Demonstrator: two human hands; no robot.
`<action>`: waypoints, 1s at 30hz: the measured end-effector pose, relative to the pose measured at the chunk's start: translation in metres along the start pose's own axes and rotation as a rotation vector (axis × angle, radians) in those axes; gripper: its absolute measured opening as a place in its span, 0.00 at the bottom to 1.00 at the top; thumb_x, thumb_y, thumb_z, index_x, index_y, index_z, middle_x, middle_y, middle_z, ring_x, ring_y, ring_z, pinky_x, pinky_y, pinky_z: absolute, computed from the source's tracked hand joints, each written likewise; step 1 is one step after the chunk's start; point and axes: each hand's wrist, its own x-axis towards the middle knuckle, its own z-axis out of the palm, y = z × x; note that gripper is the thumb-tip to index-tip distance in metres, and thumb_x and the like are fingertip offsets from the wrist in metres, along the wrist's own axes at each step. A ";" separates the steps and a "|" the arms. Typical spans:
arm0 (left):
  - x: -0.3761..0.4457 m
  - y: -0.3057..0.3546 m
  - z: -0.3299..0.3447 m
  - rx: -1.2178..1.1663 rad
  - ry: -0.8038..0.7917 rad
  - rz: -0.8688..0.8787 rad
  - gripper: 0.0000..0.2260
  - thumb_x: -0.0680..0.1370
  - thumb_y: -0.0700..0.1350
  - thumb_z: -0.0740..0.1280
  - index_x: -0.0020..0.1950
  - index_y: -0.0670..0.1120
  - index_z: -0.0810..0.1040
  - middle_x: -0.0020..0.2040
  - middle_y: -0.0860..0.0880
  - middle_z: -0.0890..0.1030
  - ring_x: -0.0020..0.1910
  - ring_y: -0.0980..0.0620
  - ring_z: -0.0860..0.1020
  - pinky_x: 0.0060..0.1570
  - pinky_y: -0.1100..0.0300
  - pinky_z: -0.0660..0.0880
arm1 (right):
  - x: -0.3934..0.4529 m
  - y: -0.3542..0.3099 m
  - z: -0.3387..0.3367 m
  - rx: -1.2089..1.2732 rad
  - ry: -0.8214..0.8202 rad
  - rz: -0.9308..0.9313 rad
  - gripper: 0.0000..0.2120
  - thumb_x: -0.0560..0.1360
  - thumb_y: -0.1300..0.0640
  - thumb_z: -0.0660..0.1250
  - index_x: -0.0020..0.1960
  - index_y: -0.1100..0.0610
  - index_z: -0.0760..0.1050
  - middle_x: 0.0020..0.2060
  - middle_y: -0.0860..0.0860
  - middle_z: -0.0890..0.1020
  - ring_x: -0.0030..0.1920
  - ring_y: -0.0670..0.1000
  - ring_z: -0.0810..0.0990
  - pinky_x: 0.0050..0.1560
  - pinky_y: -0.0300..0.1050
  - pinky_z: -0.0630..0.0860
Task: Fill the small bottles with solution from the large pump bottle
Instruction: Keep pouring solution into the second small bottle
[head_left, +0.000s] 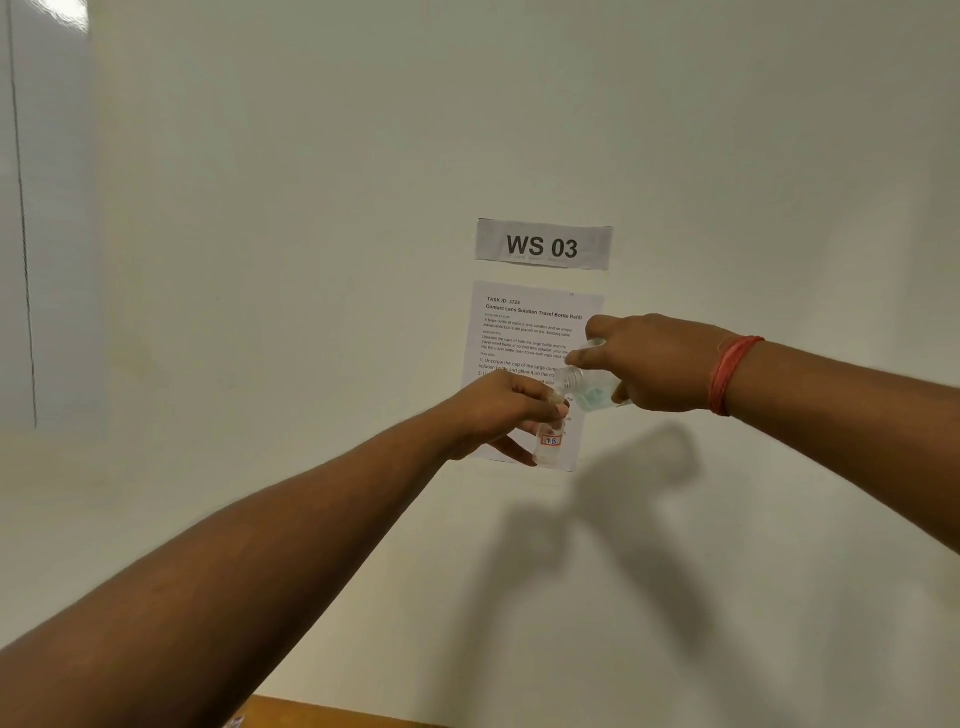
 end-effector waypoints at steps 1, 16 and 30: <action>0.000 0.000 0.000 -0.002 0.001 0.000 0.09 0.79 0.41 0.72 0.57 0.40 0.84 0.55 0.44 0.86 0.55 0.46 0.84 0.49 0.40 0.84 | 0.000 0.000 0.000 0.000 0.000 -0.002 0.33 0.75 0.54 0.70 0.77 0.48 0.61 0.68 0.52 0.69 0.56 0.57 0.79 0.56 0.49 0.78; 0.002 -0.004 -0.001 -0.008 0.002 -0.001 0.09 0.79 0.41 0.72 0.57 0.40 0.84 0.55 0.44 0.86 0.54 0.47 0.85 0.48 0.42 0.84 | 0.002 -0.003 0.000 -0.014 -0.008 0.001 0.33 0.76 0.54 0.71 0.77 0.48 0.61 0.67 0.52 0.70 0.56 0.57 0.79 0.56 0.48 0.78; 0.000 -0.003 0.000 -0.017 -0.011 -0.002 0.09 0.79 0.41 0.71 0.58 0.40 0.84 0.56 0.43 0.86 0.54 0.47 0.85 0.49 0.41 0.84 | 0.000 -0.005 -0.003 -0.022 -0.019 0.001 0.33 0.76 0.54 0.70 0.77 0.48 0.60 0.68 0.52 0.69 0.57 0.57 0.78 0.57 0.48 0.78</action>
